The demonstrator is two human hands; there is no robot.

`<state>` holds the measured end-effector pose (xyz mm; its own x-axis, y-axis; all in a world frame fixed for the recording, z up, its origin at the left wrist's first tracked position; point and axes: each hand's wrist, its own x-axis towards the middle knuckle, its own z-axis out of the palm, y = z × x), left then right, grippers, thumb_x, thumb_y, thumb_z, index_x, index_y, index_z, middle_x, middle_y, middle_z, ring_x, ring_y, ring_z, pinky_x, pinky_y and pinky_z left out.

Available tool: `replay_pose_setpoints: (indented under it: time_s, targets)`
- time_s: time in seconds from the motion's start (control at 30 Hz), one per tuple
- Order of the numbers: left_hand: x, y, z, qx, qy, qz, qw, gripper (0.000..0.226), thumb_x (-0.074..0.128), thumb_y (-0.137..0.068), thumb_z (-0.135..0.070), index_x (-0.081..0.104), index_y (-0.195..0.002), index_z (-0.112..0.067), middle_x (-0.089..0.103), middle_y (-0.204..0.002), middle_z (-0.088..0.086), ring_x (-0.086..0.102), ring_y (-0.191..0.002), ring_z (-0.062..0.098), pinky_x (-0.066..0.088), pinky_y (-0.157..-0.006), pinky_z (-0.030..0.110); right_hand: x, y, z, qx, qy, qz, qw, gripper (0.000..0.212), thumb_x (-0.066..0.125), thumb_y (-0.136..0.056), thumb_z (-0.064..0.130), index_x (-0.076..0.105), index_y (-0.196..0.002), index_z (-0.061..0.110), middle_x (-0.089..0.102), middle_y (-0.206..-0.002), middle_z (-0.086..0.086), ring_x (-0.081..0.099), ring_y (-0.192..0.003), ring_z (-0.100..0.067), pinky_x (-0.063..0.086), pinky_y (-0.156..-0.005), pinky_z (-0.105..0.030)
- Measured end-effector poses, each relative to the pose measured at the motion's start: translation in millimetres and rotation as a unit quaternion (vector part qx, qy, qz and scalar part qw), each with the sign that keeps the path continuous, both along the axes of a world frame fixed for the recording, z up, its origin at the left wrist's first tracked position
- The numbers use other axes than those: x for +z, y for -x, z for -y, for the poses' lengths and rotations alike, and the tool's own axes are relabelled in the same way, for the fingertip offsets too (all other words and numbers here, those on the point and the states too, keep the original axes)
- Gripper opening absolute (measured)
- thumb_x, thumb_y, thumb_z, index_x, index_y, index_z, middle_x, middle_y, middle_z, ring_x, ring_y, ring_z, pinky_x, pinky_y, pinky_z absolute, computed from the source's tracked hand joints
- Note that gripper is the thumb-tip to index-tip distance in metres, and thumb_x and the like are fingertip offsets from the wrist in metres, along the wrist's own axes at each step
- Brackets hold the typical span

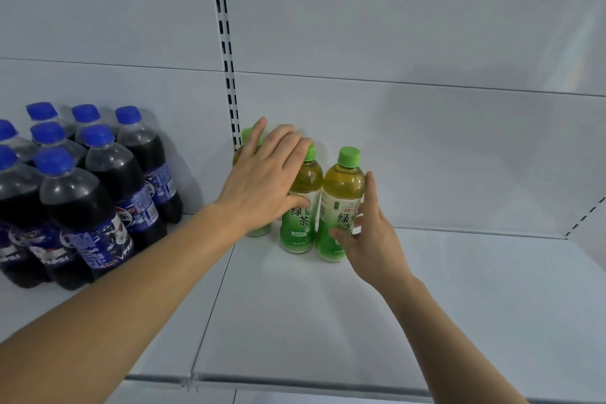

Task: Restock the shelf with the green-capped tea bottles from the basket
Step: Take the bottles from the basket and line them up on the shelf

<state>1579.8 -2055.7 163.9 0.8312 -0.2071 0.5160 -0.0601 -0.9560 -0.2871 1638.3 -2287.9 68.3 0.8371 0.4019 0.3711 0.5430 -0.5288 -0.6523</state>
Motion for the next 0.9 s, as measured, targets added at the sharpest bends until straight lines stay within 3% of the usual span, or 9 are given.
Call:
replay_pose_setpoints:
  time_s: [0.33,0.9]
  targets:
    - [-2,-19,-11,0.037,0.02,0.007,0.999,0.113,0.077,-0.075,-0.075,0.038,-0.159,-0.01,0.047,-0.157,0.008,0.036,-0.151,0.032,0.021,-0.122,0.075,-1,-12,-25,-0.024,0.025,0.025,0.999,0.115,0.073,-0.103,0.032,-0.021,-0.168,0.045,0.057,-0.156,-0.011,0.069,-0.124,-0.038,0.061,-0.094,-0.057]
    - [-9,-21,-20,0.047,0.012,0.009,0.999,0.115,0.075,-0.08,-0.072,0.024,-0.166,-0.015,0.042,-0.159,0.009,0.038,-0.15,0.032,0.017,-0.126,0.069,-3,-19,-38,-0.022,0.039,0.043,0.998,0.111,0.071,-0.104,0.026,-0.017,-0.173,0.026,0.052,-0.156,-0.018,0.066,-0.121,-0.045,0.059,-0.09,-0.054]
